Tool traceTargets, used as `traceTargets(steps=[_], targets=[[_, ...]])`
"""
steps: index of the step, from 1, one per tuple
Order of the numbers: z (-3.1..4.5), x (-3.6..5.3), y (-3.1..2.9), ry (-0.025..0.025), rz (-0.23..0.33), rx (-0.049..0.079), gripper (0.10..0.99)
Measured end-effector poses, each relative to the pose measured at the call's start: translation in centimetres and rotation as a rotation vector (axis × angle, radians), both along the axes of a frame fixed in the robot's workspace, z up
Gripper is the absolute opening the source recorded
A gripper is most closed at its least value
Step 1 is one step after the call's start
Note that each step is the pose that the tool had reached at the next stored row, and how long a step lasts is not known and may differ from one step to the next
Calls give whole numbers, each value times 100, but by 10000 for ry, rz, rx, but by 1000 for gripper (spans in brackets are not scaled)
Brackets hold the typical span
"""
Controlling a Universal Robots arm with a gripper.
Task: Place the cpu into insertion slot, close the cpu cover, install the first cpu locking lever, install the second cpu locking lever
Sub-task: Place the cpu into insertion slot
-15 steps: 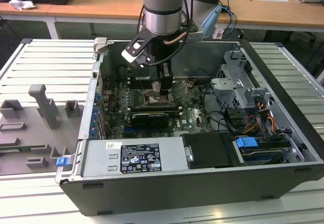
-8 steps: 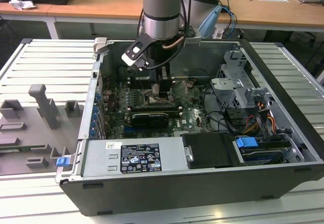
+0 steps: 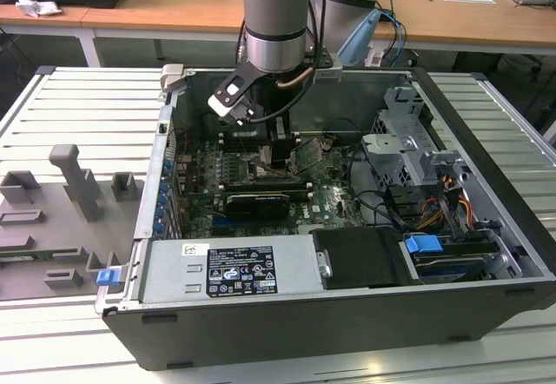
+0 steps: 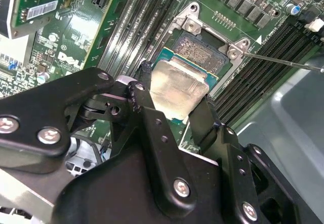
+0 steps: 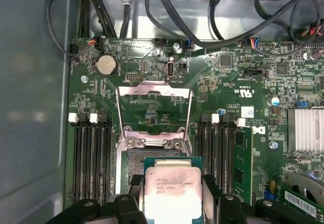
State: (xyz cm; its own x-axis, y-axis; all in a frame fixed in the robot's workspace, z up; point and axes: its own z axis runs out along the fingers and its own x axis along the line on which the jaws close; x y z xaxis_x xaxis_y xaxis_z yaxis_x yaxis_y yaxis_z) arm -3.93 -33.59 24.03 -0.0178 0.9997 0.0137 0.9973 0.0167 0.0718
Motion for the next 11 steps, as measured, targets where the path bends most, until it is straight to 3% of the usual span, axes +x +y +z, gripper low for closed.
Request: traceTargets(steps=[11], targets=[[-61, -1, 30, 1, 7, -1, 541]])
